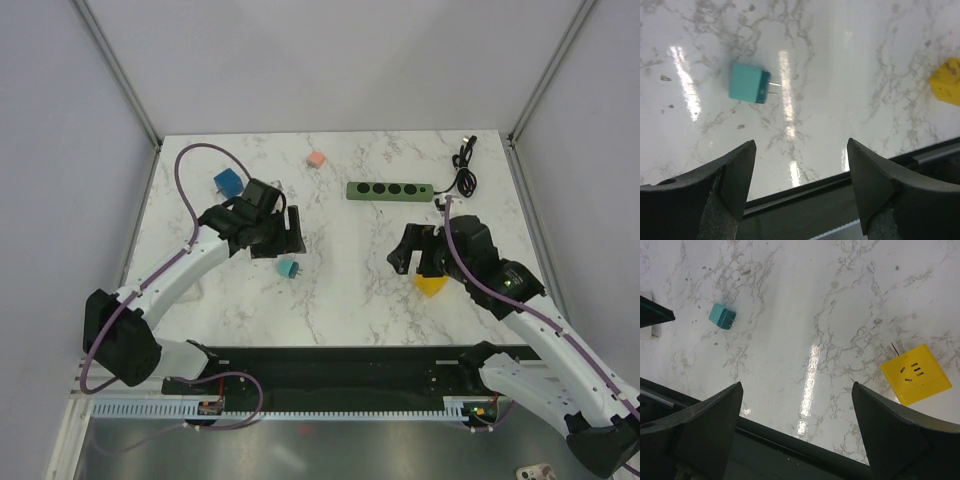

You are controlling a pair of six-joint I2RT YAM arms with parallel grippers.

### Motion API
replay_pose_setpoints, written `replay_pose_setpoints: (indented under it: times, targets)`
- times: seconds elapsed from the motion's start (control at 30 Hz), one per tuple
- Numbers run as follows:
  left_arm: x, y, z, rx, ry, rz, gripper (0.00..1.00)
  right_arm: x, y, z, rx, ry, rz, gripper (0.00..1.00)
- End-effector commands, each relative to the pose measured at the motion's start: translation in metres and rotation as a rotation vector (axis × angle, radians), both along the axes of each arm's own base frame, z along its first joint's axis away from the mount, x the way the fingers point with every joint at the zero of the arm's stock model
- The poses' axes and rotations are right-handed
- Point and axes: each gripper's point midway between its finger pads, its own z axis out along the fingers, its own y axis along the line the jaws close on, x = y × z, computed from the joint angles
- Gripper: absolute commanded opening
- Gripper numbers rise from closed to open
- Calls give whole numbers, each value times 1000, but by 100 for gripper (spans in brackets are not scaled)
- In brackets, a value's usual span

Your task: Insert the plug

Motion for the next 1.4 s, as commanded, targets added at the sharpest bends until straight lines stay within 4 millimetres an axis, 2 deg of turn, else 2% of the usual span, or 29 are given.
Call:
replay_pose_setpoints:
  times: [0.0, 0.03, 0.1, 0.13, 0.23, 0.33, 0.53, 0.73, 1.0, 1.37]
  targets:
    - [15, 27, -24, 100, 11, 153, 80, 0, 6, 5, 26, -26, 30, 98]
    - [19, 38, -31, 124, 24, 209, 80, -1, 8, 5, 28, -27, 43, 98]
    - [19, 44, -42, 82, 100, 272, 80, -2, 7, 5, 30, -29, 45, 98]
    - [20, 56, -52, 40, 163, 382, 80, -3, 7, 5, 28, -30, 44, 98]
    - [16, 66, -64, -21, 289, 582, 81, -7, 7, 4, 43, -27, 51, 98]
    - [11, 64, -67, -43, 376, 699, 81, -11, 6, 1, 50, -24, 51, 98]
    - [3, 32, -84, -148, 609, 775, 82, -16, 7, 0, 59, -12, 64, 98]
    - [14, 36, -98, -127, 622, 903, 82, -20, 3, 1, 57, -23, 56, 98]
    - [36, 27, -113, -95, 625, 873, 82, -20, 2, -3, 51, -16, 53, 98]
    - [41, 30, -128, -37, 606, 880, 79, -18, 3, -4, 41, -10, 61, 98]
